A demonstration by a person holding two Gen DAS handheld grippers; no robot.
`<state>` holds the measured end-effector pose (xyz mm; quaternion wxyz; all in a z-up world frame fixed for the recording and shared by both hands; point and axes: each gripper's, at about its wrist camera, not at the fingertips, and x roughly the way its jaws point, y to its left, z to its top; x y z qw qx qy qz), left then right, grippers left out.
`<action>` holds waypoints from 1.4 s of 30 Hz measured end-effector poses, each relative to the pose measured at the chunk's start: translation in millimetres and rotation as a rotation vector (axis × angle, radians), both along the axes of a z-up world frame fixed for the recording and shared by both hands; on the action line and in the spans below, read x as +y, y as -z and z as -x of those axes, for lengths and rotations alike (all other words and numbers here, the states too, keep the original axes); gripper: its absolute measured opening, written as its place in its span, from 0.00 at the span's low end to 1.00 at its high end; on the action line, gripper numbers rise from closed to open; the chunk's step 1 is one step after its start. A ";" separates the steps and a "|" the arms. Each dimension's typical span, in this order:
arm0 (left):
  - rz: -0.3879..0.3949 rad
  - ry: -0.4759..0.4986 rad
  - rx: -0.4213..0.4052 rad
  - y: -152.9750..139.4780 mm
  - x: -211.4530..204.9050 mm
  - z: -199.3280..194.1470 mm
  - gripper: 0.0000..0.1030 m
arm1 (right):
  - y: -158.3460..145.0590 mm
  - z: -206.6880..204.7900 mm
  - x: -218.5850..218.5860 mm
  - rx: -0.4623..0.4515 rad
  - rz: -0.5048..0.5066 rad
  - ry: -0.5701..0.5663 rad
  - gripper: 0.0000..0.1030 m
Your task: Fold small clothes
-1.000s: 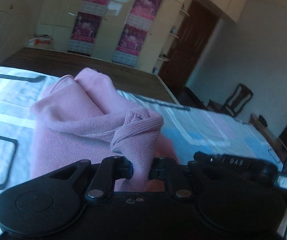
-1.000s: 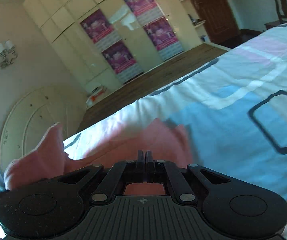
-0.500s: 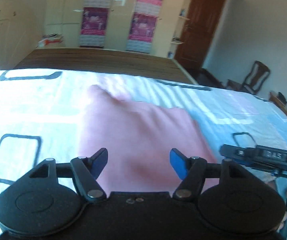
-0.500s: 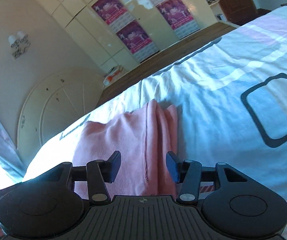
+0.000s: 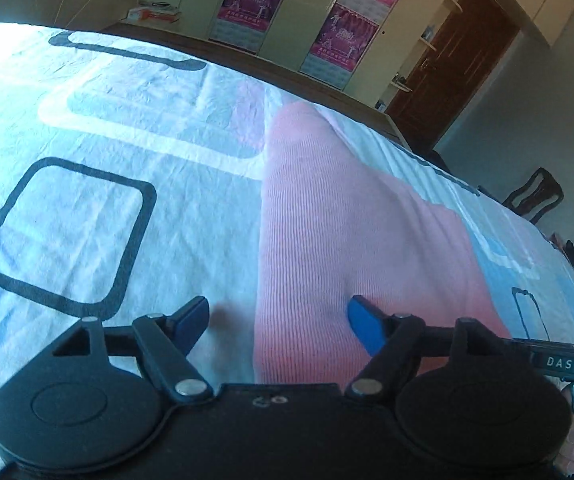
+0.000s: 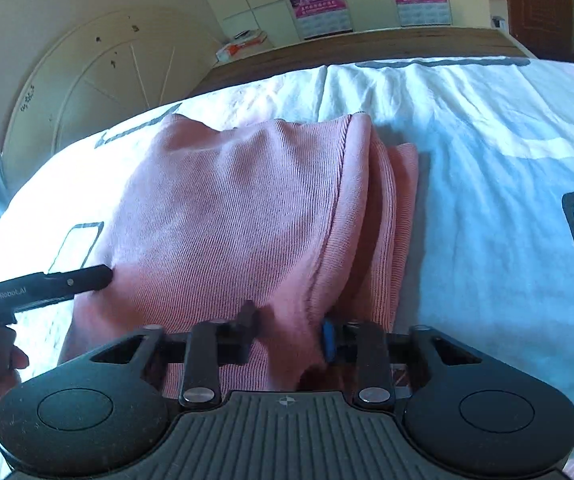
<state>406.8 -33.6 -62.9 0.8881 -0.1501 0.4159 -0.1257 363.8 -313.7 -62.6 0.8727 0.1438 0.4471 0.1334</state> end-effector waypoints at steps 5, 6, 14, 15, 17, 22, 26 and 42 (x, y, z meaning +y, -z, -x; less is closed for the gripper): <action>0.007 0.045 -0.011 -5.7 -0.7 -3.9 0.68 | -17.3 13.2 4.5 -0.076 0.054 0.002 0.12; 0.012 0.078 -0.004 -5.3 -5.3 -6.6 0.68 | -21.4 17.4 2.5 -0.093 0.063 0.005 0.12; -0.100 0.189 -0.024 -1.1 -37.8 -13.1 0.71 | 1.5 41.7 -27.2 -0.033 0.041 0.066 0.12; -0.097 0.191 -0.025 -3.0 -36.3 -14.0 0.70 | 1.7 41.3 -28.6 -0.036 0.023 0.081 0.12; -0.092 0.180 -0.069 -13.5 -29.8 -17.7 0.58 | -5.6 41.5 -31.8 -0.067 0.003 0.111 0.15; -0.087 0.146 -0.106 -27.5 -18.8 -54.8 0.55 | -29.2 12.0 -42.3 -0.158 0.037 0.185 0.32; -0.123 0.192 0.021 0.1 -31.5 -102.0 0.59 | -30.5 -30.3 -27.0 -0.209 0.156 0.151 0.27; -0.218 0.266 -0.089 -18.9 -71.7 -96.4 0.65 | -24.0 -60.4 13.8 -0.193 0.253 0.087 0.20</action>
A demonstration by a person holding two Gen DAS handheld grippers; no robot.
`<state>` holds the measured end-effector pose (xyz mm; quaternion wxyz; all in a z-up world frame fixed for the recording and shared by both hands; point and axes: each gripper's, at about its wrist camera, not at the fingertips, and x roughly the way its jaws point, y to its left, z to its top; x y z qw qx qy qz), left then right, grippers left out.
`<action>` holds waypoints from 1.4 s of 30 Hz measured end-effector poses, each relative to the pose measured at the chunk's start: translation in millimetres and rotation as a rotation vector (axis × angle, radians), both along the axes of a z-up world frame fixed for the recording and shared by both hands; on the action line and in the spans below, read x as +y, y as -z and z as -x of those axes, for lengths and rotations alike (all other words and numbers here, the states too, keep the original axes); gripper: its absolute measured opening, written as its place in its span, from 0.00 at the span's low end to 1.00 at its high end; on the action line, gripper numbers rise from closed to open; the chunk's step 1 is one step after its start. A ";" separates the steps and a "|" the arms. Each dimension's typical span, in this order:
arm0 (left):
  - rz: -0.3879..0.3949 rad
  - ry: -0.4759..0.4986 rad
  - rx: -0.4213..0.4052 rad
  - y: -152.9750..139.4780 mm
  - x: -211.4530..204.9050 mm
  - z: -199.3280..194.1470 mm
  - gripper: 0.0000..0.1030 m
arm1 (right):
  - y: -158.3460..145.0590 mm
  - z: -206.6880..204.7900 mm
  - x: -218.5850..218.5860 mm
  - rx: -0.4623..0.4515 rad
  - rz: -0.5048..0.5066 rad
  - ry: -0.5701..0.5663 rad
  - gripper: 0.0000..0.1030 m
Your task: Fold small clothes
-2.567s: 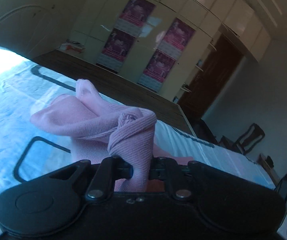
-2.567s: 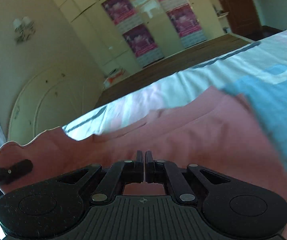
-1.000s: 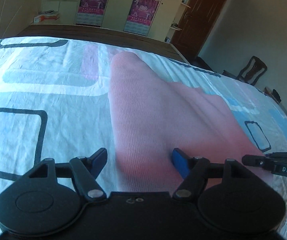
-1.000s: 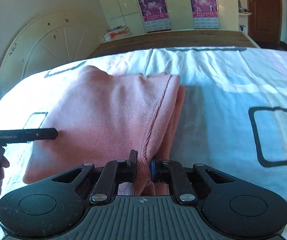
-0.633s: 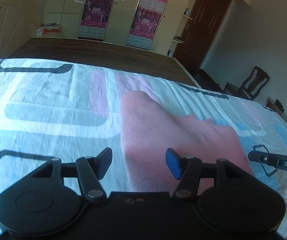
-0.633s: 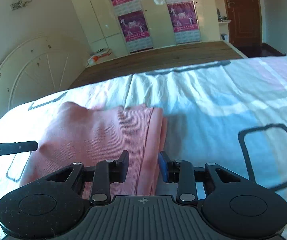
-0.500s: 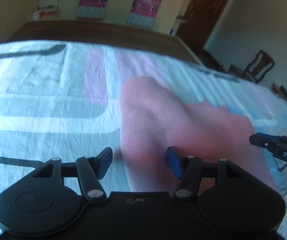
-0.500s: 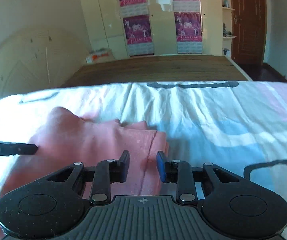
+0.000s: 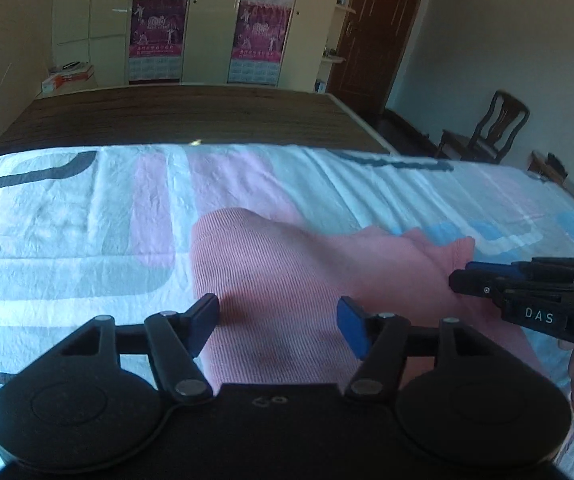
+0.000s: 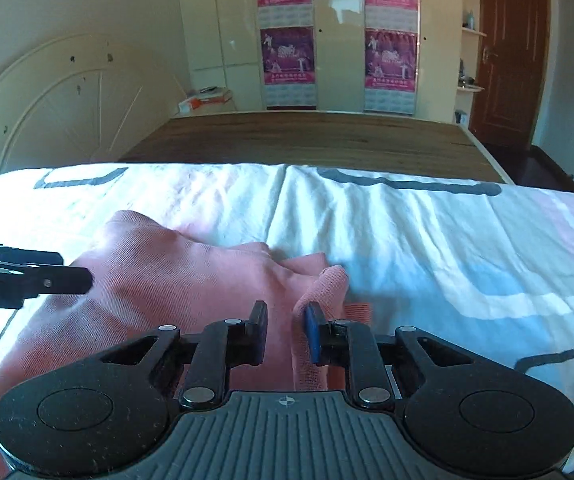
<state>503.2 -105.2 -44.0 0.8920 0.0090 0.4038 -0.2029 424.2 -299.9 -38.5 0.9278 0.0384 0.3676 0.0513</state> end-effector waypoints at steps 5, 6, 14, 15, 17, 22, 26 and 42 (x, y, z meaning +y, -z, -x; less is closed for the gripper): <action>-0.100 0.024 0.019 6.4 -17.7 -4.7 0.71 | 21.3 -13.1 11.9 0.068 0.112 -0.006 0.20; -0.106 0.023 0.015 6.6 -18.0 -3.1 0.70 | 21.5 -12.6 11.8 0.069 0.127 -0.006 0.20; -0.180 0.024 -0.038 3.5 -20.7 17.5 0.70 | 23.2 -2.0 -14.1 0.118 0.122 0.051 0.31; -0.187 0.025 -0.048 1.1 -20.7 23.2 0.69 | 17.3 5.2 -14.3 0.109 0.120 0.054 0.31; -0.216 0.014 -0.082 -2.0 -19.5 40.7 0.70 | 2.7 24.8 -12.3 0.047 0.105 0.028 0.31; -0.191 -0.030 -0.115 6.0 -3.6 91.1 0.77 | 4.2 66.6 4.8 0.044 0.084 -0.076 0.31; -0.173 -0.082 -0.122 0.2 4.0 118.3 0.77 | 17.7 95.0 10.5 0.047 0.142 -0.079 0.30; -0.098 -0.111 -0.007 18.2 26.7 169.4 0.77 | 20.1 160.7 -5.3 0.060 0.000 -0.001 0.31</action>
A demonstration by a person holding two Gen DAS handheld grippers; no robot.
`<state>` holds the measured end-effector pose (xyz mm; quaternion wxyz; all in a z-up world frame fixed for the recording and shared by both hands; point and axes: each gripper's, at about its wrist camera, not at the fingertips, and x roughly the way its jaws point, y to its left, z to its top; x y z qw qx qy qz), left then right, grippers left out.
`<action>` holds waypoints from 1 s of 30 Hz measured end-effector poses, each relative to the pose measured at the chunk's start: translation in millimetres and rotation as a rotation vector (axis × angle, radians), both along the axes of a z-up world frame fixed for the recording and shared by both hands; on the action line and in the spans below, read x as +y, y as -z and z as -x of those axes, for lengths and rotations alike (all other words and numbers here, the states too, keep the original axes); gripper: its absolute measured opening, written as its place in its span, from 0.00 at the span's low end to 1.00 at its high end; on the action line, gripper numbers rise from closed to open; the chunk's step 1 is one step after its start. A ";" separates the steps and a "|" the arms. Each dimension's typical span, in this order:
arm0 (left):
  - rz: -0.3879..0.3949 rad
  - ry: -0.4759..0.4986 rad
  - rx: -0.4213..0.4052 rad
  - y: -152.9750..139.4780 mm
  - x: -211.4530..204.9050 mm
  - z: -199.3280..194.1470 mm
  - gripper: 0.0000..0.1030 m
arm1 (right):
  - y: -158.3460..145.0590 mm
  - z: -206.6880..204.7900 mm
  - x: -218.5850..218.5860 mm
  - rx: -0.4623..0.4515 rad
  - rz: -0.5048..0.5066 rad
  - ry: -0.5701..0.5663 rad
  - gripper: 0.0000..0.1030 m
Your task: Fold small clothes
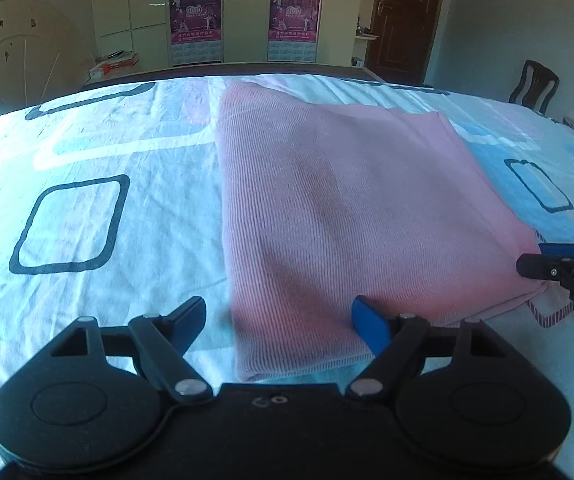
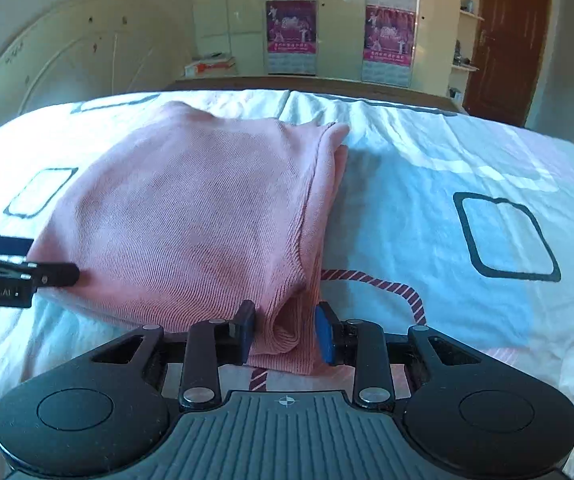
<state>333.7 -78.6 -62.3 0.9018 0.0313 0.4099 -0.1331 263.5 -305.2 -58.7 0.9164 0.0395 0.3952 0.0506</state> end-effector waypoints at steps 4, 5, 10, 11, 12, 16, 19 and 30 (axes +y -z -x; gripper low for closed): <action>0.065 -0.061 0.033 3.3 13.4 -1.7 0.78 | 3.2 -6.0 -8.5 0.021 -0.134 -0.013 0.31; 0.068 -0.069 0.038 4.2 15.1 -1.6 0.78 | 4.2 -6.6 -8.7 0.023 -0.141 -0.015 0.31; 0.068 -0.071 0.041 2.7 17.9 1.4 0.78 | -0.2 -0.5 -14.7 0.043 -0.143 -0.048 0.10; 0.061 -0.072 0.039 2.0 18.4 2.7 0.78 | -1.0 2.1 -19.5 0.054 -0.147 -0.042 0.09; 0.059 -0.072 0.039 1.7 19.1 3.7 0.78 | 0.0 5.2 -22.4 0.068 -0.151 -0.030 0.09; 0.061 -0.085 0.042 -4.0 25.5 7.5 0.75 | -3.1 5.4 -30.3 0.124 -0.188 -0.026 0.09; 0.088 -0.090 -0.001 -17.6 32.1 10.1 0.74 | -18.7 5.6 -43.3 0.097 -0.226 0.006 0.10; 0.168 -0.083 0.090 -13.7 19.1 -59.0 0.94 | -5.2 -67.5 -84.2 0.064 -0.440 0.099 0.58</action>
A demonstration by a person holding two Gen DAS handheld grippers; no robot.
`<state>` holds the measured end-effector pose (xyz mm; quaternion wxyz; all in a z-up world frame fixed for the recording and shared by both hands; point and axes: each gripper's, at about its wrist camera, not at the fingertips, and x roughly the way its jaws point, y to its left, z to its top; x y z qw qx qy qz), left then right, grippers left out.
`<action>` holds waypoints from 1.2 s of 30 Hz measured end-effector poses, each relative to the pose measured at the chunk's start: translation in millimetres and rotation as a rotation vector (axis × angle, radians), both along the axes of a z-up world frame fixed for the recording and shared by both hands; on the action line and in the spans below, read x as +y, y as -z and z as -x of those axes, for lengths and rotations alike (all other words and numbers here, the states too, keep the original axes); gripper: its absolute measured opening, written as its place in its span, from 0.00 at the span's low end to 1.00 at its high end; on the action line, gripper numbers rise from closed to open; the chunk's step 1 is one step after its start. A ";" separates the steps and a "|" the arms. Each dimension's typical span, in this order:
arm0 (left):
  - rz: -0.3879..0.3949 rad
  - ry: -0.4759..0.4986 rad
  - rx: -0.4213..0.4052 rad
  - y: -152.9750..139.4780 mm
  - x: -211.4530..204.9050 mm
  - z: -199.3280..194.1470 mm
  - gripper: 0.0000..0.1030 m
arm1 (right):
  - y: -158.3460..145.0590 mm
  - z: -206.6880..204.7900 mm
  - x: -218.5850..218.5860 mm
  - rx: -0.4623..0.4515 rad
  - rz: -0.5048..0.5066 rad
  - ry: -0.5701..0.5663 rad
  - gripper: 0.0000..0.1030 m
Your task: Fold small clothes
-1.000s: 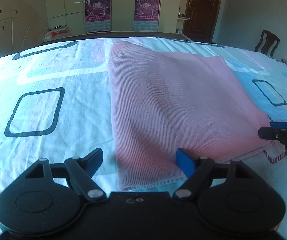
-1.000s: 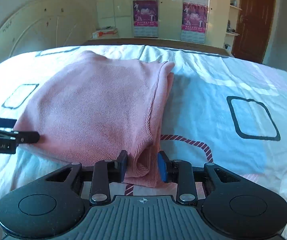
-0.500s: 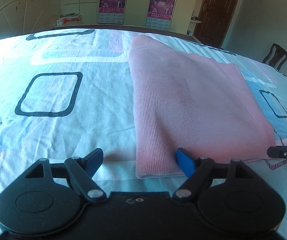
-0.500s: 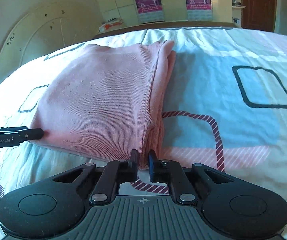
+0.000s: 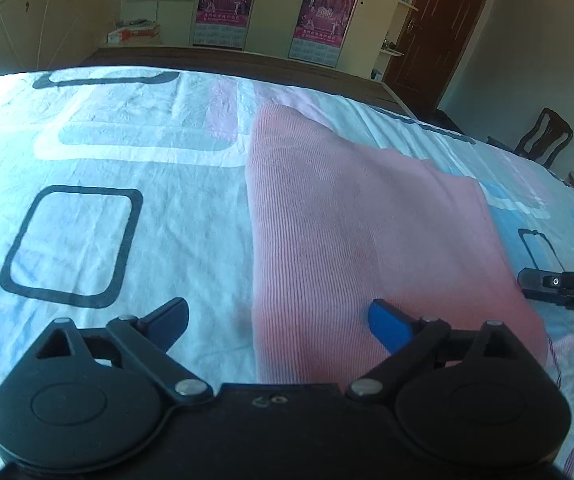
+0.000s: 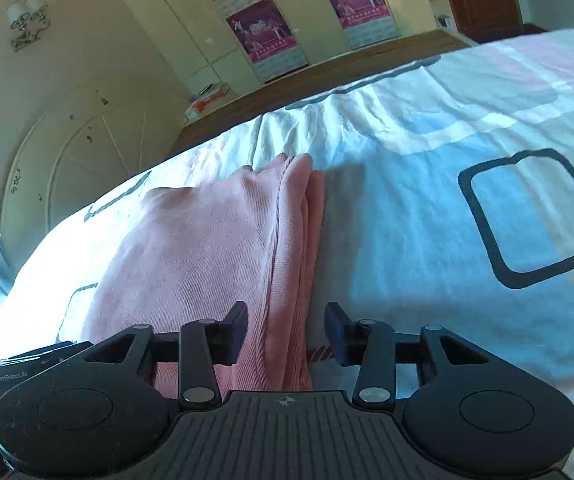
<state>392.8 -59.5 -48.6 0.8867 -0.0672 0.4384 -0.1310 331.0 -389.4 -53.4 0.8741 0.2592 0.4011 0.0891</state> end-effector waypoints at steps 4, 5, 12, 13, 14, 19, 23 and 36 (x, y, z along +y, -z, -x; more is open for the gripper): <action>0.190 0.003 0.110 13.9 13.4 -26.8 0.80 | 20.4 -15.8 -25.8 0.053 -0.146 -0.034 0.69; 0.207 0.000 0.133 18.0 14.6 -32.9 0.80 | 26.1 -19.9 -30.1 0.063 -0.198 -0.059 0.69; 0.283 0.007 0.173 31.1 9.0 -57.0 0.83 | 40.8 -41.1 -30.4 0.070 -0.333 -0.126 0.66; 0.273 0.013 0.171 31.0 5.4 -59.9 0.83 | 42.3 -46.2 -27.6 0.073 -0.339 -0.131 0.63; 0.264 0.021 0.169 30.6 1.5 -64.9 0.82 | 43.3 -50.7 -24.7 0.073 -0.338 -0.135 0.61; 0.167 0.042 0.136 26.0 -22.7 -76.8 0.67 | 37.2 -61.8 -4.7 0.075 -0.209 -0.119 0.28; 0.039 0.096 0.054 12.0 -43.1 -69.8 0.43 | 22.3 -57.3 23.0 0.044 -0.012 -0.145 0.21; -0.097 0.257 -0.144 -31.2 -51.0 -36.2 0.33 | -33.2 -24.1 91.8 -0.074 0.287 -0.126 0.18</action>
